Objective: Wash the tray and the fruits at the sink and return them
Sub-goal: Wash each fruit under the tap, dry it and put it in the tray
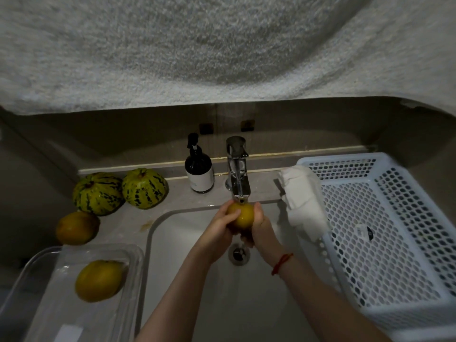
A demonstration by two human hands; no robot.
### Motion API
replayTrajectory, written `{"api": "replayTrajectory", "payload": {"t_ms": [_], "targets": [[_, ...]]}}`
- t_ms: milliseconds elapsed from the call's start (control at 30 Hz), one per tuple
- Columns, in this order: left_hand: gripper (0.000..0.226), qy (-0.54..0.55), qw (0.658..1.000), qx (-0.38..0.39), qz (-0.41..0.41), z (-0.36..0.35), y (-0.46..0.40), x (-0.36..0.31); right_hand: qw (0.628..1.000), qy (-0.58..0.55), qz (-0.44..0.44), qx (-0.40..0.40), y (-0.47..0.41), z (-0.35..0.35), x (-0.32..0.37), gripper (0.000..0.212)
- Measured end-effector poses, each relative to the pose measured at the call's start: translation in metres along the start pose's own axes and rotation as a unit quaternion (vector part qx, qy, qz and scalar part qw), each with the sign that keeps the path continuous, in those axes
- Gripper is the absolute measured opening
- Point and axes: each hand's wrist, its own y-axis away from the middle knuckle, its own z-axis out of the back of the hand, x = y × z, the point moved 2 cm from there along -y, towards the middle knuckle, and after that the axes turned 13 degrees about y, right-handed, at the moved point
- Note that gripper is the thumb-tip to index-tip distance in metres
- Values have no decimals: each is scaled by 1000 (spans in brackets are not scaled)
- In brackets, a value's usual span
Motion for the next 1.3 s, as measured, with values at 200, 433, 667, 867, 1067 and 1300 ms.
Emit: {"api": "replayTrajectory", "payload": {"t_ms": [200, 433, 667, 867, 1067, 1300], "targets": [[30, -76, 995, -57, -30, -13, 0, 1, 968, 217, 104, -71, -1, 8, -10, 34], [39, -38, 996, -68, 52, -16, -8, -2, 950, 206, 236, -3, 6, 13, -8, 48], [20, -119, 992, -41, -26, -5, -3, 6, 981, -186, 20, 41, 4, 11, -6, 24], [27, -37, 993, -107, -36, -5, -4, 8, 999, 41, 18, 17, 5, 9, -6, 38], [29, -27, 992, -124, 31, -7, -6, -1, 948, 196, 216, 123, 4, 11, -9, 55], [36, -136, 990, -43, 15, -3, -2, 1, 971, 177, 160, 29, -6, 12, -3, 24]]}}
